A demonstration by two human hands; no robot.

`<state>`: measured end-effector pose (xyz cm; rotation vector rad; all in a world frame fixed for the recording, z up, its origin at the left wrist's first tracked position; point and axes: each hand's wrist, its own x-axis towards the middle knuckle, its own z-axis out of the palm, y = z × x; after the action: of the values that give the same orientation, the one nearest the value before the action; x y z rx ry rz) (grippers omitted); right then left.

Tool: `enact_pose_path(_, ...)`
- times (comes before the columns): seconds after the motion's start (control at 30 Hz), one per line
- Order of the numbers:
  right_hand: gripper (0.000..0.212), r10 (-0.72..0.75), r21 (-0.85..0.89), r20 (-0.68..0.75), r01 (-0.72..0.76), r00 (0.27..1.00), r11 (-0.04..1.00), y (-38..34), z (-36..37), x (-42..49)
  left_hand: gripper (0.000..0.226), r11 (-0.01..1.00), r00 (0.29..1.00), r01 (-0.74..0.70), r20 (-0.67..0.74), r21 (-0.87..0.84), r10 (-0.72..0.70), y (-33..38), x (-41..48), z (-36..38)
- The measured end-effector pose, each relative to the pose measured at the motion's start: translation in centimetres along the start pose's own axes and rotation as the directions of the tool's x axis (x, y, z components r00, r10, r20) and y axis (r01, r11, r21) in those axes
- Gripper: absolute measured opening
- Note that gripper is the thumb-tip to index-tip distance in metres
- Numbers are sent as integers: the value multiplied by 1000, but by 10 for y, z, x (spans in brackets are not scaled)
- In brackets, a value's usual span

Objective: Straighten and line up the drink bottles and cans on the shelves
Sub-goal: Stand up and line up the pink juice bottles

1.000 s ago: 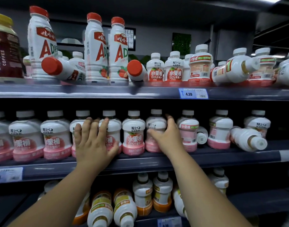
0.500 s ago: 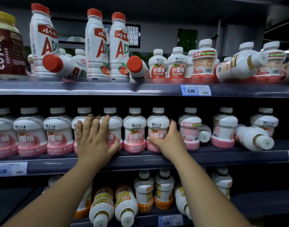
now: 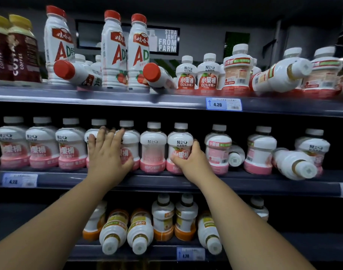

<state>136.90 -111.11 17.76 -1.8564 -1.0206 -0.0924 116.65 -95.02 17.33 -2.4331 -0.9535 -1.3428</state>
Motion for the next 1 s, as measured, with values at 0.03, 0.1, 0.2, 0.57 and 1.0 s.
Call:
enact_pose_path(0.03, 93, -5, 18, 6, 5, 1000, 1000, 0, -1, -1, 84, 1000, 1000, 3, 20, 7, -4, 1, -1, -3)
enact_pose_path(0.1, 96, -20, 11, -4, 20, 1000, 1000, 0, -4, -3, 83, 1000, 999, 22, 37, -20, -22, 8, -3, -11)
enact_pose_path(0.2, 96, -77, 2, -35, 78, 996, 997, -1, -7, -14, 77, 990, 998, -12, 53, -138, 20, 29, -14, -17)
enact_pose_path(0.57, 44, 81, 309, -434, 64, 897, 949, 36, -48, -61, 68, 757, 935, -254, 48, -602, 352, 122, -48, -4)
enact_pose_path(1.0, 65, 77, 169, -397, -10, 915, 986, 59, -95, -38, 70, 675, 943, -174, 75, -717, 323, 197, -42, 12)
